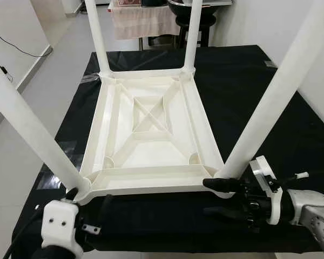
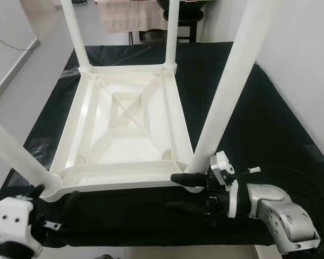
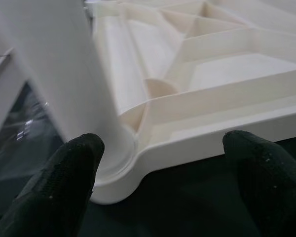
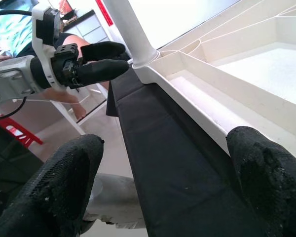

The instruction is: Building children table

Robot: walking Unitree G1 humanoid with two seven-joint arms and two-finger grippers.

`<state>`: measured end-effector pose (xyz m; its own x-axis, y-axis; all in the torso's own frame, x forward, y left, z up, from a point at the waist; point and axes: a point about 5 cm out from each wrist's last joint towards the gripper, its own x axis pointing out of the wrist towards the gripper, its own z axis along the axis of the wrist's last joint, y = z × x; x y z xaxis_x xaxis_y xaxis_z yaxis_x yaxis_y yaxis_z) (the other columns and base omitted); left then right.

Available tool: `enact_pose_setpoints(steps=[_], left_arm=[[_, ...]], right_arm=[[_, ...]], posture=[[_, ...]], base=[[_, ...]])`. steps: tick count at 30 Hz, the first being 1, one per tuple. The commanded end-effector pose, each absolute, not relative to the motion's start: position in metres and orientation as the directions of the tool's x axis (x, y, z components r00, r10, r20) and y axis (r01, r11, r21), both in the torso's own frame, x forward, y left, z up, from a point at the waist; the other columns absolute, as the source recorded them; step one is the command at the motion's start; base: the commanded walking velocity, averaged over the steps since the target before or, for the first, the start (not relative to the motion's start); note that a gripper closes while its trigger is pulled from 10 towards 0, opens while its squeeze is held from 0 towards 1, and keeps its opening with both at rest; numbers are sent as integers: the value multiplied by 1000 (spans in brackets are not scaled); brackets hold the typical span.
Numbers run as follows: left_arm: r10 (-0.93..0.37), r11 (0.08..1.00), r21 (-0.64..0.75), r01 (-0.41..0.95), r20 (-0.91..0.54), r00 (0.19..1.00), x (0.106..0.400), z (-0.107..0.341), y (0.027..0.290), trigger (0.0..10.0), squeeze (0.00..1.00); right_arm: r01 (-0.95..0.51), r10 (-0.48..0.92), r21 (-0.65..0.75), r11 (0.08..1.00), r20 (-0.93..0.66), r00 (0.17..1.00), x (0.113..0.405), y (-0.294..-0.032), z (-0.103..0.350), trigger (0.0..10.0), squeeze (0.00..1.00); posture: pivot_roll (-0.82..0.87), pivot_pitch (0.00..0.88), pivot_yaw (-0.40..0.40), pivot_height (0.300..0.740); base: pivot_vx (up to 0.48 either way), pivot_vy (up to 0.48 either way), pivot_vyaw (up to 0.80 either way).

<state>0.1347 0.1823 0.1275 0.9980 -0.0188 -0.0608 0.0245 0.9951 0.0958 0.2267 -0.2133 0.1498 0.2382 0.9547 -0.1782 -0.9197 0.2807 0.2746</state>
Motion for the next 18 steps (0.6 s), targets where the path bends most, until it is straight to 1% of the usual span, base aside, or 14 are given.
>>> enact_pose_setpoints(steps=[1, 2, 3, 4, 6, 8, 9, 13, 16, 17, 18], left_arm=[[10, 994, 114, -3, -61, 998, 132, 127, 185, 10000, 0], [94, 989, 121, -85, -71, 993, 127, 123, 196, 10000, 0], [131, 985, 122, -122, -71, 989, 125, 122, 201, 10000, 0], [131, 985, 122, -122, -71, 989, 125, 122, 201, 10000, 0], [230, 967, 128, -221, -62, 971, 123, 120, 219, 10000, 0], [230, 967, 128, -221, -62, 971, 123, 120, 219, 10000, 0], [298, 947, 136, -291, -35, 954, 124, 123, 235, 10000, 0], [310, 940, 145, -307, 9, 951, 131, 131, 243, 10000, 0], [279, 951, 123, -282, 48, 959, 147, 139, 246, 10000, 0], [279, 951, 123, -282, 48, 959, 147, 139, 246, 10000, 0], [178, 980, 82, -182, 58, 982, 161, 141, 237, 10000, 0]], right_arm=[[-922, 955, 271, 278, -185, 233, 227, -212, 147, 10000, 0], [-922, 955, 270, 277, -185, 233, 228, -212, 146, 10000, 0], [-922, 955, 270, 276, -185, 232, 228, -211, 146, 10000, 0], [-922, 955, 270, 276, -185, 232, 228, -211, 146, 10000, 0], [-923, 956, 271, 274, -184, 229, 228, -211, 145, 10000, 0], [-923, 956, 271, 274, -184, 229, 228, -211, 145, 10000, 0], [-923, 956, 271, 273, -185, 229, 229, -210, 145, 10000, 0], [-923, 956, 270, 273, -182, 230, 229, -209, 145, 10000, 0], [-924, 957, 269, 271, -178, 228, 229, -207, 145, 10000, 0], [-924, 957, 269, 271, -178, 228, 229, -207, 145, 10000, 0], [-925, 958, 267, 269, -175, 228, 230, -206, 145, 10000, 0]], posture=[[133, 114, 8, 740], [138, 114, 8, 740], [138, 114, 8, 740], [138, 114, 8, 740], [144, 116, 4, 740], [144, 116, 4, 740], [143, 117, 4, 740], [145, 116, 2, 740], [137, 115, -6, 740], [137, 115, -6, 740], [129, 114, -6, 740]], base=[[0, 0, 0], [0, 0, 0], [0, 0, 0], [0, 0, 0], [0, 0, 0], [0, 0, 0], [0, 0, 0], [0, 0, 0], [0, 0, 0], [0, 0, 0], [0, 0, 0]])
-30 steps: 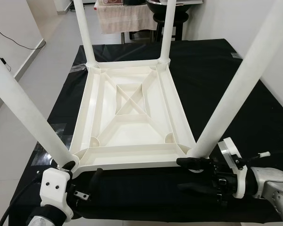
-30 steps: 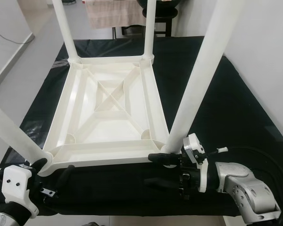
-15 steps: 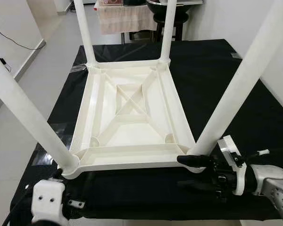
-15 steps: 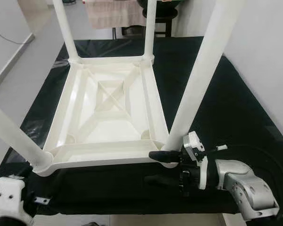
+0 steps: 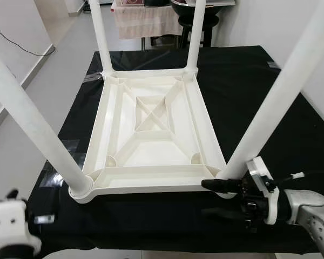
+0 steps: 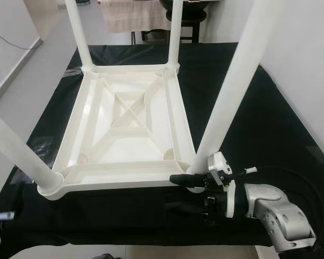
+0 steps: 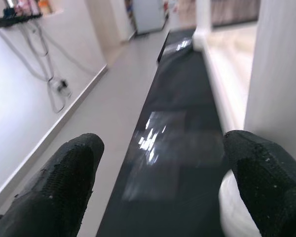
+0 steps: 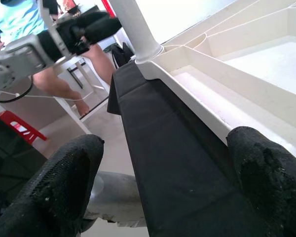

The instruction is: Building children table

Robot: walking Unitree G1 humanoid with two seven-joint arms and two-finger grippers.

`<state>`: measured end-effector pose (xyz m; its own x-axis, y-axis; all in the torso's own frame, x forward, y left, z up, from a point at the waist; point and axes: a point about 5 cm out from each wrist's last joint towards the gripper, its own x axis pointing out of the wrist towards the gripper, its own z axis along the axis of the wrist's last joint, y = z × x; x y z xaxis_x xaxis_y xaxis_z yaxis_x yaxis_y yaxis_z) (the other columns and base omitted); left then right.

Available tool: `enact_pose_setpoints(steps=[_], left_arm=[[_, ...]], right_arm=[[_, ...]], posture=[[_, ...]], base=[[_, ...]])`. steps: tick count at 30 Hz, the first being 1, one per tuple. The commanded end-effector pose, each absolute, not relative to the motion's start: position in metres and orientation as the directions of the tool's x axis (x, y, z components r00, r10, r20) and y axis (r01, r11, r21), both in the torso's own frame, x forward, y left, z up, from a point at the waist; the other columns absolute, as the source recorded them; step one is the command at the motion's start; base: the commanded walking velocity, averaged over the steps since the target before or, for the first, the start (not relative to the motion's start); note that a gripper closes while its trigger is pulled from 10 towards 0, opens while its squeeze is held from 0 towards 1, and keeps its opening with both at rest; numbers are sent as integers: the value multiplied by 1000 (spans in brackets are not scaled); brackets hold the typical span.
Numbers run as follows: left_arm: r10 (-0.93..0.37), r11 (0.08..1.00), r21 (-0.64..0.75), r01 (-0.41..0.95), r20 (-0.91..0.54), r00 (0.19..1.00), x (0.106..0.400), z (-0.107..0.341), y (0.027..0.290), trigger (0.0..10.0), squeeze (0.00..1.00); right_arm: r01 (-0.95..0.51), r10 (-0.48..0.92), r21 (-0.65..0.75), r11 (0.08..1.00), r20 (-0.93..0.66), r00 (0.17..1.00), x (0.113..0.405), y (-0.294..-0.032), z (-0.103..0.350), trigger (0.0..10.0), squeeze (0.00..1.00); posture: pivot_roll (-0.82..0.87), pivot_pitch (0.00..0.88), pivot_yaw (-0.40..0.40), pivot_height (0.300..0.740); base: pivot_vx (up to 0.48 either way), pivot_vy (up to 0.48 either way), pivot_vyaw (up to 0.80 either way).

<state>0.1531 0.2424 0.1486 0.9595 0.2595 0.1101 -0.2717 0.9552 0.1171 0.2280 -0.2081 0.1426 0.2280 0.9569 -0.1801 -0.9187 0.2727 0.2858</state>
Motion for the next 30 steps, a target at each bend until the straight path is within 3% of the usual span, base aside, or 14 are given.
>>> enact_pose_setpoints(steps=[1, 6, 13, 21, 30], left_arm=[[178, 980, 82, -182, 58, 982, 161, 141, 237, 10000, 0], [-68, 998, -9, 68, 35, 997, 171, 137, 202, 10000, 0], [-99, 994, -43, 99, -1, 995, 162, 131, 196, 10000, 0], [-113, 991, -83, 104, -110, 988, 127, 120, 192, 10000, 0], [-179, 982, -61, 177, -36, 983, 147, 129, 187, 10000, 0]], right_arm=[[-925, 958, 267, 269, -175, 228, 230, -206, 145, 10000, 0], [-928, 957, 255, 271, -175, 231, 229, -206, 147, 10000, 0], [-927, 956, 254, 274, -180, 234, 228, -208, 147, 10000, 0], [-929, 957, 255, 269, -183, 227, 229, -209, 147, 10000, 0], [-932, 959, 251, 260, -179, 220, 230, -206, 147, 10000, 0]], posture=[[129, 114, -6, 740], [114, 114, 5, 740], [116, 117, 5, 740], [130, 113, -2, 740], [119, 106, 5, 740]], base=[[0, 0, 0], [0, 0, 0], [0, 0, 0], [0, 0, 0], [0, 0, 0]])
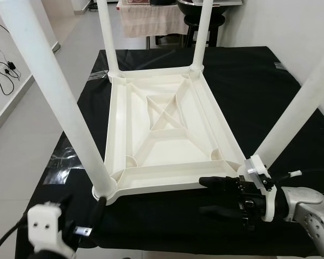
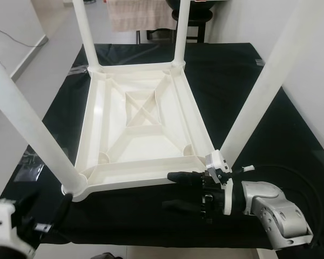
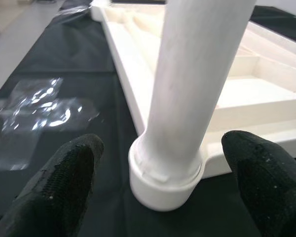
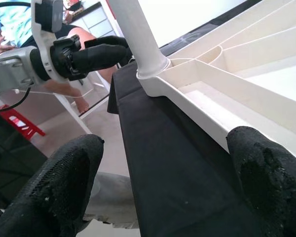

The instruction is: Building children table

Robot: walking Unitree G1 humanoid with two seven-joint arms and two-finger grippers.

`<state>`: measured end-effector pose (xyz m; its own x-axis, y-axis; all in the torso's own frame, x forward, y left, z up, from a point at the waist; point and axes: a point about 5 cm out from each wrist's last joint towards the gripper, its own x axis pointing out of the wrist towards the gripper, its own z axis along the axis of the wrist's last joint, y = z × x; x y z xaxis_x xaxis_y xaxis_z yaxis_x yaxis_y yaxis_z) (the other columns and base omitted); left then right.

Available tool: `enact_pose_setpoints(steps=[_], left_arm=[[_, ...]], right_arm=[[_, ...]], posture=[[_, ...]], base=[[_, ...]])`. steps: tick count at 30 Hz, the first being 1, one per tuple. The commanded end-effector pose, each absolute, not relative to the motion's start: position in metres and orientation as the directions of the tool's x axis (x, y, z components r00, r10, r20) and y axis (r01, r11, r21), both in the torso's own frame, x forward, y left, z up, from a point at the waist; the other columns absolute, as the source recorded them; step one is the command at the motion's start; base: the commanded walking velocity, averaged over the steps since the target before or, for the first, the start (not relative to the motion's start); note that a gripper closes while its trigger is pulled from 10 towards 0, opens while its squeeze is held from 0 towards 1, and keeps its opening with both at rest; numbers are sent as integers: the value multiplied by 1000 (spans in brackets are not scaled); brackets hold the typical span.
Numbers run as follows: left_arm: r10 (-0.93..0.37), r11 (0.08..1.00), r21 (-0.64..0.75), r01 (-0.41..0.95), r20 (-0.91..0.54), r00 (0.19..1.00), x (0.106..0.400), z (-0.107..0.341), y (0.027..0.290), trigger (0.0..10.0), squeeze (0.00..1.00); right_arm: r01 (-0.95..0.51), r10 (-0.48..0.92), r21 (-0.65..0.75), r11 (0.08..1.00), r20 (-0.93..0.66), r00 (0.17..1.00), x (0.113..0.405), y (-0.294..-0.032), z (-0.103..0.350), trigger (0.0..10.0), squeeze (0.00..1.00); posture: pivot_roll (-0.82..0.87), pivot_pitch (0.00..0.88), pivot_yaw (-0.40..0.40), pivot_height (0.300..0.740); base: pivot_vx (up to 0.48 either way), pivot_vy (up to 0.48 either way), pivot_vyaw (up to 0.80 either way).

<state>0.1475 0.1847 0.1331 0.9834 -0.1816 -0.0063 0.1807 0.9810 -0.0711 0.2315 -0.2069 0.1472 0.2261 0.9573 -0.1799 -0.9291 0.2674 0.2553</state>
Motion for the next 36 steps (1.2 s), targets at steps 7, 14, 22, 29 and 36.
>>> enact_pose_setpoints(steps=[7, 14, 22, 29, 36], left_arm=[[-137, 991, -2, 137, 15, 990, 166, 137, 204, 10000, 0], [-139, 990, 2, 139, 41, 989, 179, 138, 204, 10000, 0], [-149, 989, -5, 150, 87, 985, 206, 141, 203, 10000, 0], [-165, 986, -16, 167, 83, 983, 211, 136, 199, 10000, 0], [-185, 982, -17, 187, 81, 979, 218, 136, 199, 10000, 0]], right_arm=[[-931, 959, 253, 264, -177, 223, 228, -205, 146, 10000, 0], [-934, 960, 245, 261, -169, 224, 229, -203, 147, 10000, 0], [-934, 952, 186, 304, -110, 287, 228, -211, 169, 10000, 0], [-932, 947, 191, 307, -155, 280, 208, -222, 176, 10000, 0], [-878, 879, 152, 455, -233, 415, 181, -245, 184, 10000, 0]], posture=[[111, 102, 5, 740], [104, 99, 0, 740], [75, 100, -8, 740], [38, 105, -10, 740], [15, 113, 8, 740]], base=[[0, 0, 0], [0, 0, 0], [0, 0, 0], [0, 0, 0], [0, 0, 0]])
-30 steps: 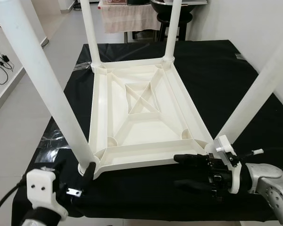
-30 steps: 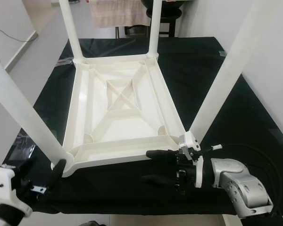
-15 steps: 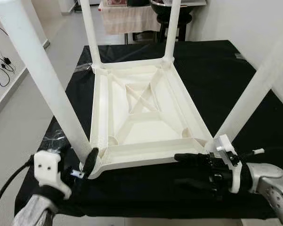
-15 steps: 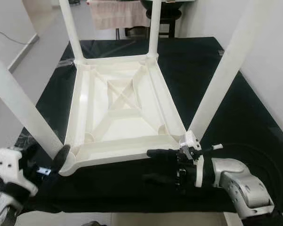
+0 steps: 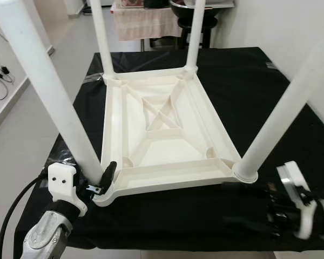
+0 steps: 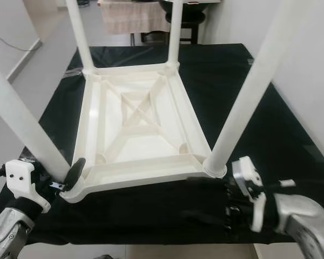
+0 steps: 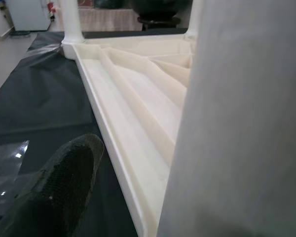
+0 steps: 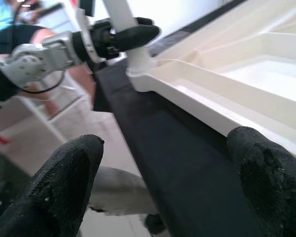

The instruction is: Building children table

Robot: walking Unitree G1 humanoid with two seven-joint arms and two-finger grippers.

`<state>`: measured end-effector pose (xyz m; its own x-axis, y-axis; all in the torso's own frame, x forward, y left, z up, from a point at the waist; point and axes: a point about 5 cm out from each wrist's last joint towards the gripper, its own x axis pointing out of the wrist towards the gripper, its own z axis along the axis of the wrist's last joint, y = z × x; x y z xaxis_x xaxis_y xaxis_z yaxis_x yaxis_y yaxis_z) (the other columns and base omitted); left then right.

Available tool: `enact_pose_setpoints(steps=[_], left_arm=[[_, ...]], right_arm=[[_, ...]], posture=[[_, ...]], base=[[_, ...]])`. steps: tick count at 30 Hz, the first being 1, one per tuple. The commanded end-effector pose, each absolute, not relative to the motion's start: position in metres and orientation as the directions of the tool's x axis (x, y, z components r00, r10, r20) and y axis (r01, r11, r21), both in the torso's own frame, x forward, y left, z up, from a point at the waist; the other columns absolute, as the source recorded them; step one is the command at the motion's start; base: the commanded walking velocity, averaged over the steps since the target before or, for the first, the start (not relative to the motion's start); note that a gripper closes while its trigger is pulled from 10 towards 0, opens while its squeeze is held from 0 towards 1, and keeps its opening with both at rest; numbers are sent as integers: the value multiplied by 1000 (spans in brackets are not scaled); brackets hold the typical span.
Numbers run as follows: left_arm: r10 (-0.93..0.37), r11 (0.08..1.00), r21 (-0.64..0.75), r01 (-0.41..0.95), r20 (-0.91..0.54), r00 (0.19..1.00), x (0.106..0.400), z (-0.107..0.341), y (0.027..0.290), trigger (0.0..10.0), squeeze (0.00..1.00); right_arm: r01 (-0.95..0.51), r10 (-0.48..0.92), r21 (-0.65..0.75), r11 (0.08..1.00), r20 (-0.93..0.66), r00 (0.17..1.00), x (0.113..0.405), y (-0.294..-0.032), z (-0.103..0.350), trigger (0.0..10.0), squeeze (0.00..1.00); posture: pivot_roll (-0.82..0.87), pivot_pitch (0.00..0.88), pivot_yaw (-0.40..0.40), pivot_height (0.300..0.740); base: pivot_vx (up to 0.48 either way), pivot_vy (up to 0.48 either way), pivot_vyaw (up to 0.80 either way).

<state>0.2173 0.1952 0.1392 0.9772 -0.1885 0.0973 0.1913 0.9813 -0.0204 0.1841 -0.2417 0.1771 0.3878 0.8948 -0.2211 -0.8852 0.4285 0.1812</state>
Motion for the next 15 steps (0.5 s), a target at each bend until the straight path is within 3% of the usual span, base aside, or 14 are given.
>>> enact_pose_setpoints(steps=[1, 3, 9, 15], left_arm=[[-185, 982, -17, 187, 81, 979, 218, 136, 199, 10000, 0], [-194, 981, -13, 196, 80, 978, 221, 137, 200, 10000, 0], [-205, 978, -12, 207, 78, 976, 222, 137, 199, 10000, 0], [-216, 976, -11, 217, 83, 973, 226, 138, 197, 10000, 0]], right_arm=[[-878, 879, 152, 455, -233, 415, 181, -245, 184, 10000, 0], [-831, 817, 77, 551, -252, 519, 174, -259, 199, 10000, 0], [-792, 777, 7, 611, -198, 598, 177, -266, 224, 10000, 0], [-687, 673, -132, 714, -139, 726, 192, -281, 251, 10000, 0]], posture=[[15, 113, 8, 740], [7, 113, 21, 740], [-4, 110, 30, 740], [1, 105, 37, 740]], base=[[0, 0, 0], [0, 0, 0], [0, 0, 0], [0, 0, 0]])
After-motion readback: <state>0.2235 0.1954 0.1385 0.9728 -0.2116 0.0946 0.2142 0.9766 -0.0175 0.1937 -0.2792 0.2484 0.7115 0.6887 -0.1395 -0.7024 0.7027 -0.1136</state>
